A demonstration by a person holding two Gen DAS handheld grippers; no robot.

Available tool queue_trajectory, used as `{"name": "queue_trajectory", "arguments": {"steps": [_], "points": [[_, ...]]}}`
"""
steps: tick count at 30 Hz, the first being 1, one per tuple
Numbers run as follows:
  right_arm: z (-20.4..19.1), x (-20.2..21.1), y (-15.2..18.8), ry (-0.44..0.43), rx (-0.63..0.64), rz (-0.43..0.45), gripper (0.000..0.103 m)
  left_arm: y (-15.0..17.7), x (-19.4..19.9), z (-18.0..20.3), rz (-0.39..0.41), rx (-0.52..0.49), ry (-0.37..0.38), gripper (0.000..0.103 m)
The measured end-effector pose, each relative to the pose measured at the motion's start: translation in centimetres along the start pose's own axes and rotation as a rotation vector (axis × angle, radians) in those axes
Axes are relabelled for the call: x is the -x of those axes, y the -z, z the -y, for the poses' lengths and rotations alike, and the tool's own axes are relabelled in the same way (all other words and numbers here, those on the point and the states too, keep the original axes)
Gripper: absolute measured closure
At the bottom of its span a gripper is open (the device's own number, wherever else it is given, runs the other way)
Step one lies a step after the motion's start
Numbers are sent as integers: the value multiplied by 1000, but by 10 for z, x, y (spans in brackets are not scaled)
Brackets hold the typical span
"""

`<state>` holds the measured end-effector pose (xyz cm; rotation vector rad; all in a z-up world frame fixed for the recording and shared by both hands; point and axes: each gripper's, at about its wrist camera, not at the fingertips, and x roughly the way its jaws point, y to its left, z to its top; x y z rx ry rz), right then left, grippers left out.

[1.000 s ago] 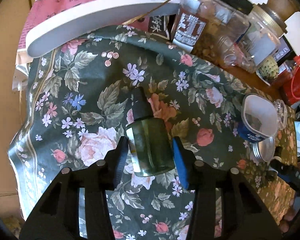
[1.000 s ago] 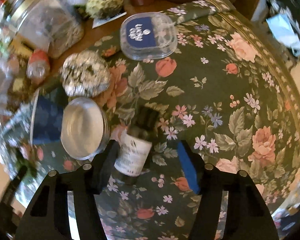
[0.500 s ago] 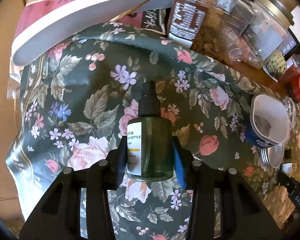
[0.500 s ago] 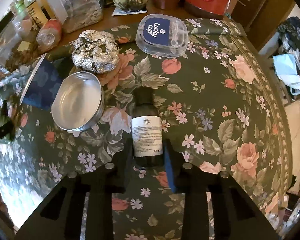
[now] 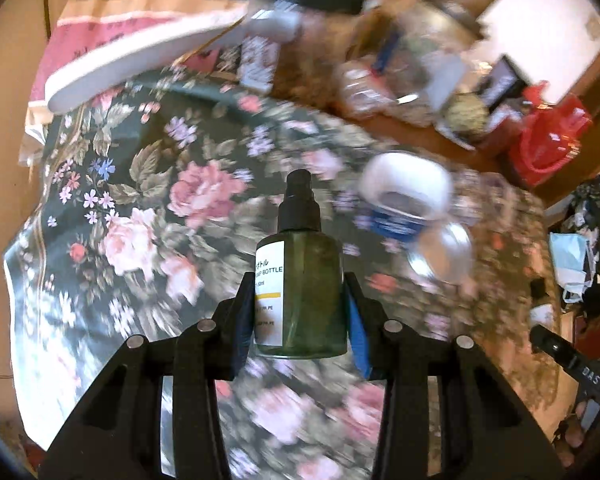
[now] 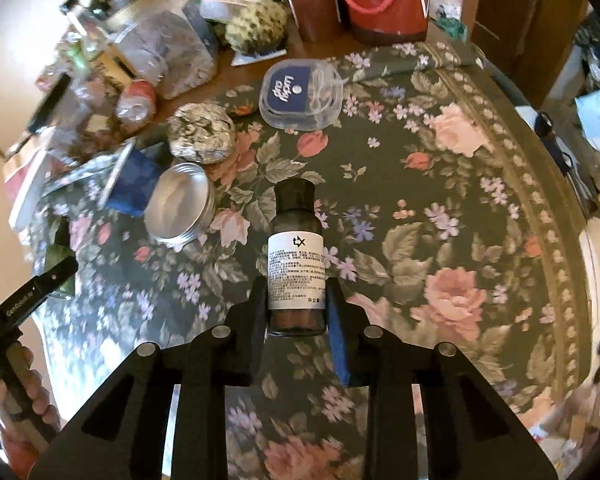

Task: Collect trash
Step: 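Lift both bottles and carry them down toward the white bucket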

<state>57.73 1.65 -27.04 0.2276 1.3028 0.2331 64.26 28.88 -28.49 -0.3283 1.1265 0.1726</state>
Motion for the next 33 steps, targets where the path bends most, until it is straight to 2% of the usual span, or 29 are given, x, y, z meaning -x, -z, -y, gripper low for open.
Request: {"name": "queue_trajectory", "arguments": {"steps": [5, 8, 12, 20, 27, 33], "points": [[19, 37, 6, -59, 59, 57, 78, 24, 56, 49, 111, -29, 10, 62], [19, 57, 1, -104, 97, 92, 78, 43, 102, 57, 180, -19, 24, 62], [29, 95, 8, -155, 162, 155, 78, 70, 152, 93, 270, -18, 30, 62], [51, 161, 21, -232, 276, 264, 78, 119, 217, 148, 385, -1, 57, 62], [54, 201, 38, -287, 324, 337, 78, 144, 254, 162, 446, -8, 92, 62], [49, 229, 70, -303, 335, 398, 78, 170, 286, 161, 501, -52, 133, 62]]}}
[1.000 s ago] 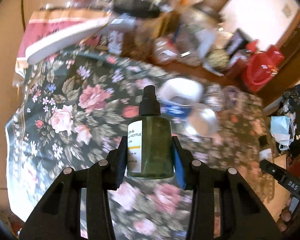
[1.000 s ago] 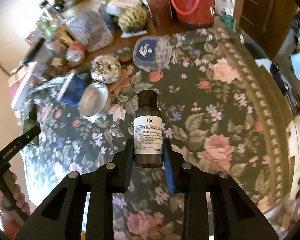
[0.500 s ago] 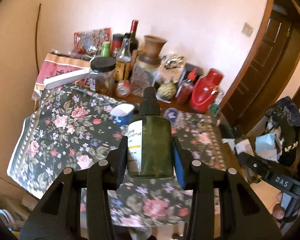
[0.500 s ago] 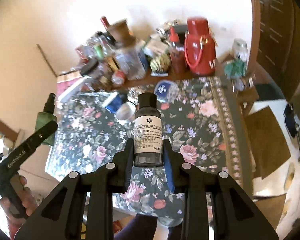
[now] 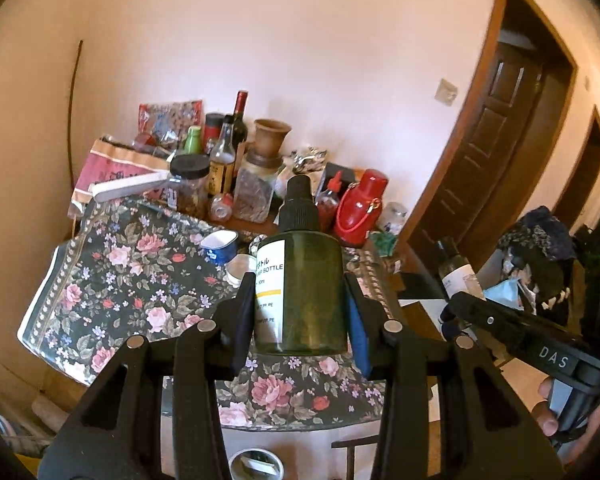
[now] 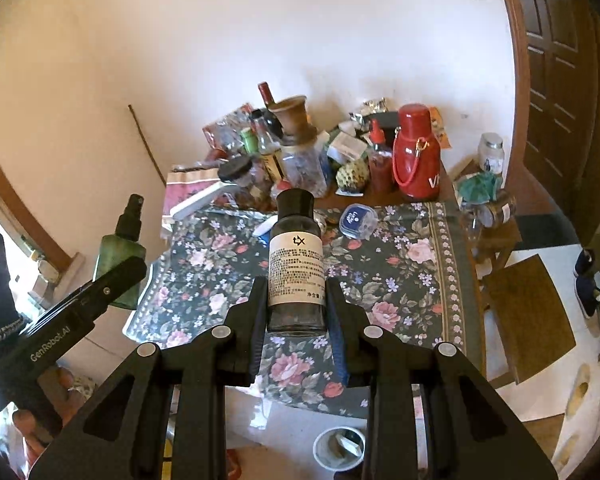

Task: Collect trash
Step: 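Lift both bottles and carry them down toward the white bucket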

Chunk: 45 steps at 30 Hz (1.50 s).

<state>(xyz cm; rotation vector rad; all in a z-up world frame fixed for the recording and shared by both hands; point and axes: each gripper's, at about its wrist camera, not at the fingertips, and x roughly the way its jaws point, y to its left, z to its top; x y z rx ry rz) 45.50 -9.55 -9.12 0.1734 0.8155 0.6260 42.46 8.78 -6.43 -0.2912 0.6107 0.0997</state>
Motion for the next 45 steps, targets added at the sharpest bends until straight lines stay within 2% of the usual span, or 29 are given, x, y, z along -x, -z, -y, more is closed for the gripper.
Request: {"name": "queue_trajectory", "arguments": {"steps": [6, 14, 17, 25, 31, 34, 45], "points": [[-30, 35, 29, 37, -10, 49, 78, 24, 56, -12, 26, -34, 49, 62], [-71, 76, 96, 47, -94, 61, 78, 75, 137, -35, 18, -114, 51, 62], [-85, 91, 123, 56, -102, 66, 78, 97, 163, -41, 8, -116, 69, 62], [-103, 116, 175, 85, -138, 18, 78, 132, 191, -49, -72, -99, 108, 62], [-97, 109, 193, 107, -143, -49, 78, 155, 181, -54, -150, -65, 91, 62], [-88, 97, 201, 106, -144, -97, 78, 168, 164, -54, -201, -52, 73, 62], [-30, 22, 235, 101, -105, -288, 78, 248, 60, -58, -411, 31, 4, 62]]}}
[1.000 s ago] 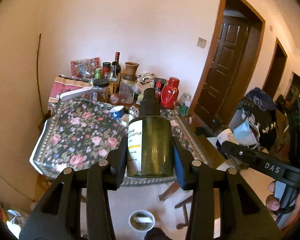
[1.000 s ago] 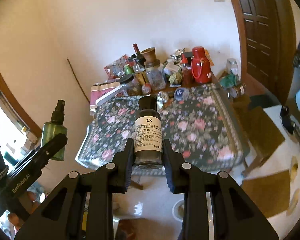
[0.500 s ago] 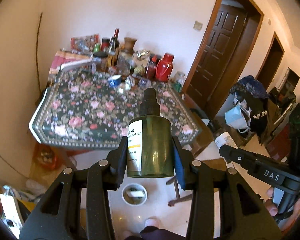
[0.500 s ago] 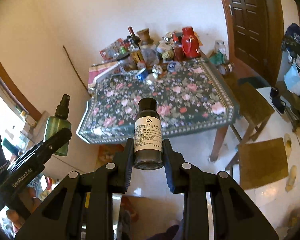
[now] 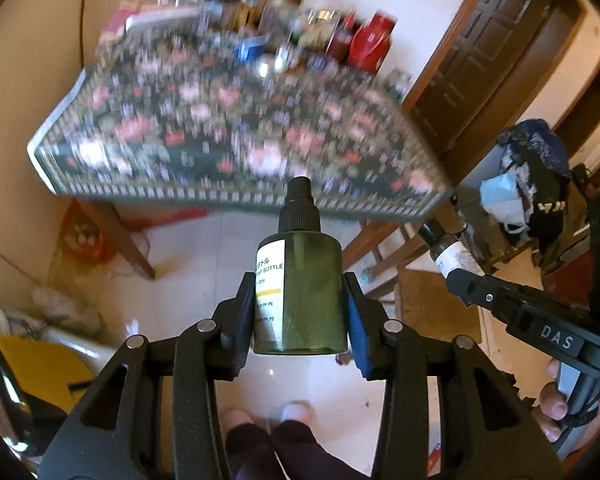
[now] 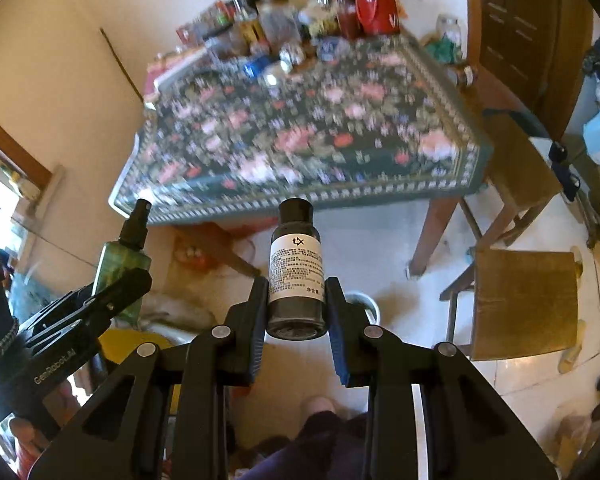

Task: Collect trash
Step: 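Lift both bottles and carry them down toward the white bucket, then open both grippers to drop the bottles into the bucket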

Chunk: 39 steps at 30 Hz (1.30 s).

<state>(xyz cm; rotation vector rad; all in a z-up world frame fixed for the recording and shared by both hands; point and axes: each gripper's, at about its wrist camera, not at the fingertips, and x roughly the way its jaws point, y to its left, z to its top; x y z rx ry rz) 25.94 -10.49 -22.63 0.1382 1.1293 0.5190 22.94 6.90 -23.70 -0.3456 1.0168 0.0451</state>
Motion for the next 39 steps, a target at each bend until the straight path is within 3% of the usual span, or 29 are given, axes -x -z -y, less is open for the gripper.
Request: {"name": "queue_trajectory", "arguments": {"steps": [7, 14, 15, 16, 18, 27, 34, 39], "points": [[32, -90, 18, -7, -2, -155, 78, 23, -88, -24, -100, -6, -72, 62], [44, -159, 25, -48, 55, -191, 77, 45, -149, -49, -141, 39, -81, 62], [48, -166, 25, -68, 45, -196, 73, 48, -157, -51, -149, 46, -79, 62], [53, -173, 24, -93, 29, -208, 60, 50, -164, -52, -158, 51, -75, 62], [61, -186, 26, -107, 0, -231, 45, 56, -181, -54, -179, 62, -68, 62], [92, -203, 38, 41, 5, -248, 45, 67, -245, -47, -274, 77, -26, 62], [106, -205, 39, 70, -30, -251, 45, 68, -283, -35, -358, 79, 14, 58], [104, -201, 36, 70, -41, -244, 45, 64, -283, -28, -356, 40, -18, 58]]}}
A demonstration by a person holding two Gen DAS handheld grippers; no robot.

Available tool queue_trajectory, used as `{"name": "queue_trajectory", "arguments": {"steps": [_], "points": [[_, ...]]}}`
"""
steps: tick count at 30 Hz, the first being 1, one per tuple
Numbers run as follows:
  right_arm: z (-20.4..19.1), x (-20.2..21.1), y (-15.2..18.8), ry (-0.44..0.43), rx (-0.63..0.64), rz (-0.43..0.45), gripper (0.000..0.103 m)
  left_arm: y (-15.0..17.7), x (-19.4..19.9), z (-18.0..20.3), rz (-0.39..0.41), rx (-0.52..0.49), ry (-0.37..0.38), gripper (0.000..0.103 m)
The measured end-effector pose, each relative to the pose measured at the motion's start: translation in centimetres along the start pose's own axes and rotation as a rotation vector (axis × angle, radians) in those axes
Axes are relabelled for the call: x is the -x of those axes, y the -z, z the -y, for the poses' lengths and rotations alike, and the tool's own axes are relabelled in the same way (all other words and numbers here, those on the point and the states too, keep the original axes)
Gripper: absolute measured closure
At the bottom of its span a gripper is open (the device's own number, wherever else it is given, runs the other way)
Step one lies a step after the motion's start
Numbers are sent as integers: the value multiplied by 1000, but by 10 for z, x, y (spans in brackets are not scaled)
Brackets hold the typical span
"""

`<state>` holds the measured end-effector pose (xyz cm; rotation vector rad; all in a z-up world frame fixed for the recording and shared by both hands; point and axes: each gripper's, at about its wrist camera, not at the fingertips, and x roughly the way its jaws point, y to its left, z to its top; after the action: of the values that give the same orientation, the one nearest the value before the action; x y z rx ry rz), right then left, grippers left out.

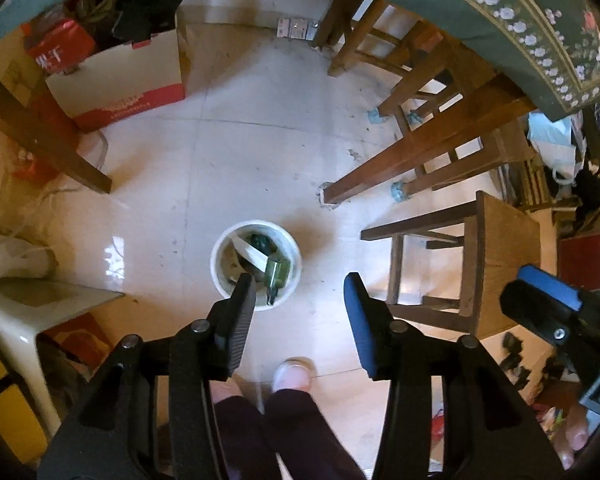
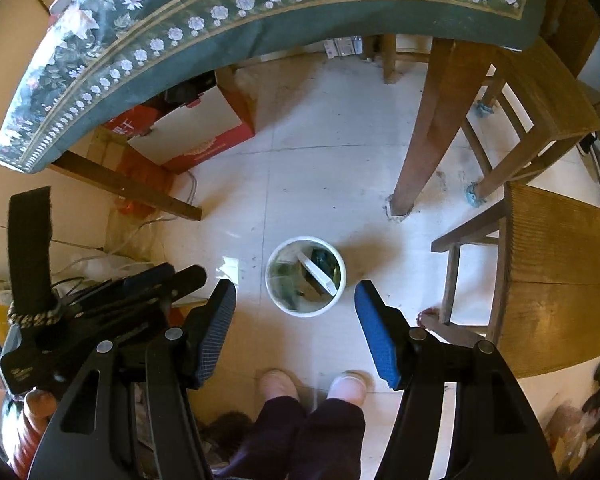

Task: Collect trash
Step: 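Raise both open tools back up toward the table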

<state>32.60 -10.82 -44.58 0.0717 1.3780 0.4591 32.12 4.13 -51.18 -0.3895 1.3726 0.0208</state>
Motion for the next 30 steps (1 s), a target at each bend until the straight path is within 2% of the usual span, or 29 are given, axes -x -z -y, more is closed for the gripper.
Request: {"name": "queue_trajectory", "arguments": {"steps": [5, 11, 19, 30], "points": [[-4, 11, 0, 4, 12, 17, 45, 3, 25, 4, 27, -37, -18, 58], [-19, 43, -2, 3, 26, 50, 45, 5, 81, 12, 79, -54, -23, 58], [-56, 119, -2, -1, 60, 138, 45, 11, 195, 25, 209, -93, -30, 58], [-115, 242, 6, -9, 112, 336, 45, 23, 351, 34, 443, -142, -6, 58]]}}
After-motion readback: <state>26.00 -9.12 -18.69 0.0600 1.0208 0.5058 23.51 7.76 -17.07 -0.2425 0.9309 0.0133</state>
